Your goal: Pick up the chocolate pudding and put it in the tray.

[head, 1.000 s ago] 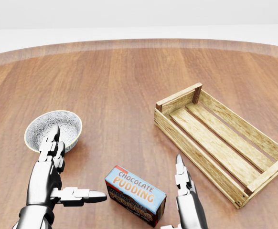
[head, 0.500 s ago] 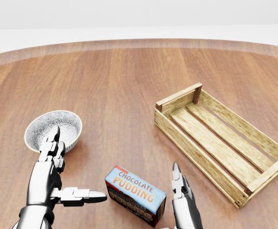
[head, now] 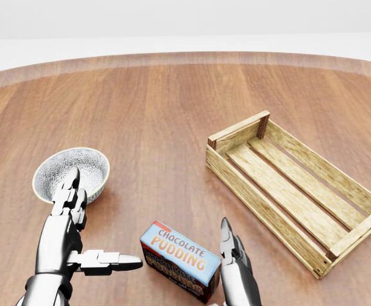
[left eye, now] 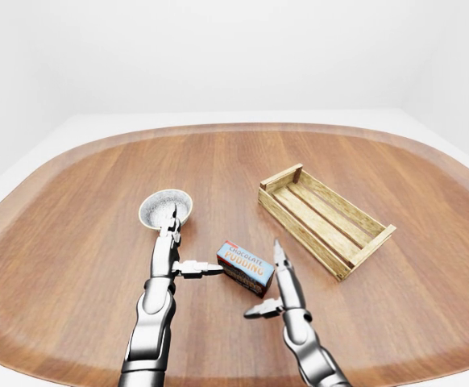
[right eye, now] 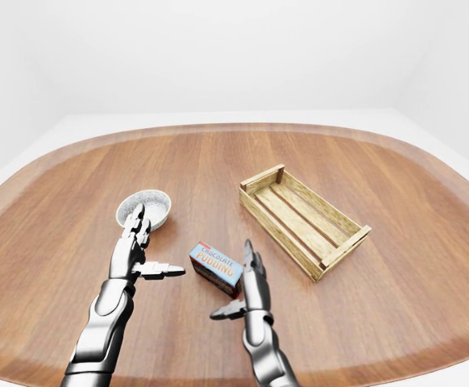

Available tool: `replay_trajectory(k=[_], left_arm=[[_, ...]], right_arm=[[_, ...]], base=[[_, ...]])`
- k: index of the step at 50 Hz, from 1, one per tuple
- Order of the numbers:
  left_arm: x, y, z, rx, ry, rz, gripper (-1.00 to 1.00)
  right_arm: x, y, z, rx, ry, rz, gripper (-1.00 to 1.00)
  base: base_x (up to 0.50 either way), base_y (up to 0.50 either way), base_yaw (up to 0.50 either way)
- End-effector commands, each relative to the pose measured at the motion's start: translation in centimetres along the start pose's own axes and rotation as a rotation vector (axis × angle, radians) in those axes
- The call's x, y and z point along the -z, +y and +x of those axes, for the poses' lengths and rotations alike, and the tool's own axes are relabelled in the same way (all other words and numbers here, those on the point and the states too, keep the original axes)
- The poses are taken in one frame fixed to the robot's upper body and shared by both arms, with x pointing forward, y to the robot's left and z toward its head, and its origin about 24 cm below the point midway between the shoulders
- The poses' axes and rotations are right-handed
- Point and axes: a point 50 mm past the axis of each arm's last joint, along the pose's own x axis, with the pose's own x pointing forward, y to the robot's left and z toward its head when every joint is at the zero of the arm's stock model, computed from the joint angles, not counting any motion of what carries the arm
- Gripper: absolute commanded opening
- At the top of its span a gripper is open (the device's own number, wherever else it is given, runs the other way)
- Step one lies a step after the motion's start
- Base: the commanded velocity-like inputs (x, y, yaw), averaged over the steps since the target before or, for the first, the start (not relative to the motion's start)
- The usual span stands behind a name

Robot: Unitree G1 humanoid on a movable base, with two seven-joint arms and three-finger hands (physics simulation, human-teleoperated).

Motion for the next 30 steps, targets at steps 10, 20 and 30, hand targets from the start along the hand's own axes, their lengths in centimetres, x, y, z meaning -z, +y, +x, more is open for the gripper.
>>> replay_trajectory(k=[10,20,30], left_arm=[[0.0,0.0,0.0,0.003,0.002,-0.003,1.00],[0.0,0.0,0.0,0.002,0.003,-0.004,1.00],[0.0,0.0,0.0,0.003,0.002,-0.004,1.00]], right_arm=[[-0.1,0.7,0.7,-0.015,0.013,0.001,1.00],[1.6,1.4,1.2,-0.003,0.086,-0.076,-0.58],[2.1,1.7,1.1,-0.012,0.109,-0.084,-1.00]], base=[[0.00,0.00,0.00],[0.00,0.00,0.00],[0.00,0.00,0.00]])
